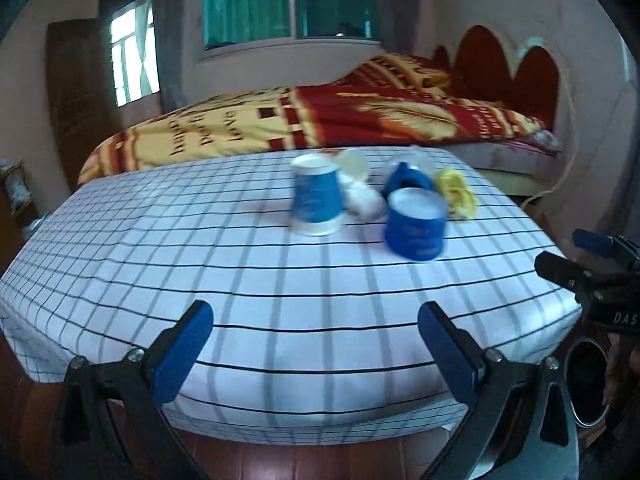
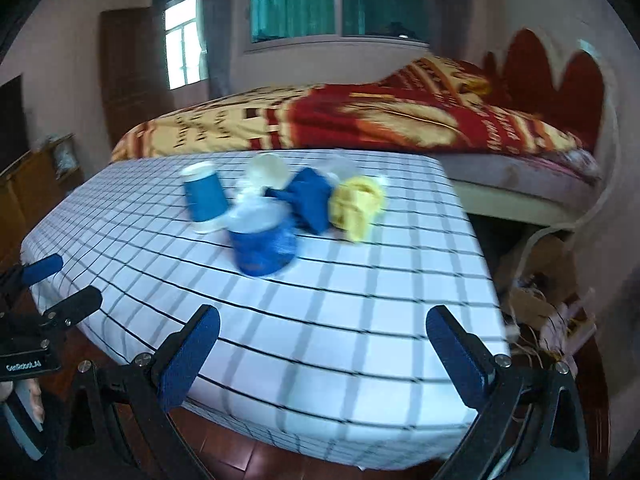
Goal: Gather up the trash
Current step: 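Grasp a blue paper cup with the right tool while the left grasps another blue cup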
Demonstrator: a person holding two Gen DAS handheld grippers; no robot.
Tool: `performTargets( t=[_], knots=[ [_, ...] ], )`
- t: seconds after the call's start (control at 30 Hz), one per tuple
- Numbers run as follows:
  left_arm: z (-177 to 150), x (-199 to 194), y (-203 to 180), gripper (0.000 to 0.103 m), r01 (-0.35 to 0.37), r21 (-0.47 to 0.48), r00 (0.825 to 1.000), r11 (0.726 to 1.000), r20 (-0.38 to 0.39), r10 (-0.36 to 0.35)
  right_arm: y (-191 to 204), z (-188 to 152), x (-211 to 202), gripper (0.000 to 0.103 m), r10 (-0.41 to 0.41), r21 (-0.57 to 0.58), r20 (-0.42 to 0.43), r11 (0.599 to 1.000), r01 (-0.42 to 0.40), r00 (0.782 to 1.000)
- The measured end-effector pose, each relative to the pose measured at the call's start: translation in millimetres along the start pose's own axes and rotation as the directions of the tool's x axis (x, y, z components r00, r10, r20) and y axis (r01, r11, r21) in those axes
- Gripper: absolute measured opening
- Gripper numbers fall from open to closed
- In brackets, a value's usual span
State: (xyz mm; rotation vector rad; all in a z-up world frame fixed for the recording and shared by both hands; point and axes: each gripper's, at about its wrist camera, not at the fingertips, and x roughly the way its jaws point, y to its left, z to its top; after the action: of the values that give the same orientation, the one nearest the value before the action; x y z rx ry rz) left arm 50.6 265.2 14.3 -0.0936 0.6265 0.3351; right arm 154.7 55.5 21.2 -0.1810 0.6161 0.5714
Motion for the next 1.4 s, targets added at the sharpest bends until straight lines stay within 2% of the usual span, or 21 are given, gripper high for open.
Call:
performTargets(
  t=[0.17,0.33,0.47,0.77,0.9,0.93,1.13,1.4],
  knots=[
    [2,12,23,0.103,-0.028,-0.027,1.0,0.999,-0.009,0.028,36,13,27,0.103,0.032,-0.064,-0.014,0.997,-0.033,0.999],
    [4,24,35,0.102,-0.029,-0.047,0.999,0.998,-0.019,0.028,53,22,49,0.102,0.044,-0.085,-0.028,0.995,-0.046,0.999],
    [4,35,41,0.101,-0.017,-0.058,0.999,0.998,-0.03,0.015,59,32,70,0.098,0.047,-0.086,-0.049,0.995,-0.051,0.998],
    [17,67,38,0.099,0.012,-0.057,0.998,0.998,-0.057,-0.015,49,51,122,0.093,0.018,-0.063,-0.133,0.998,-0.027,0.991],
    [30,86,29,0.097,0.038,-0.035,0.997,0.999,-0.067,-0.04,44,57,140,0.083,0.038,-0.065,-0.16,0.997,-0.05,0.986],
    [34,91,27,0.096,0.045,-0.03,0.997,0.999,-0.067,-0.047,43,59,141,0.074,0.045,-0.066,-0.161,0.996,-0.056,0.986],
    [67,130,13,0.091,0.08,-0.019,0.994,0.997,-0.073,-0.081,34,70,151,0.073,0.067,-0.077,-0.156,0.994,-0.08,0.985],
    [87,164,4,0.086,0.1,-0.019,0.99,0.995,-0.096,-0.102,27,85,172,0.074,0.075,-0.098,-0.175,0.991,-0.093,0.982]
  ],
)
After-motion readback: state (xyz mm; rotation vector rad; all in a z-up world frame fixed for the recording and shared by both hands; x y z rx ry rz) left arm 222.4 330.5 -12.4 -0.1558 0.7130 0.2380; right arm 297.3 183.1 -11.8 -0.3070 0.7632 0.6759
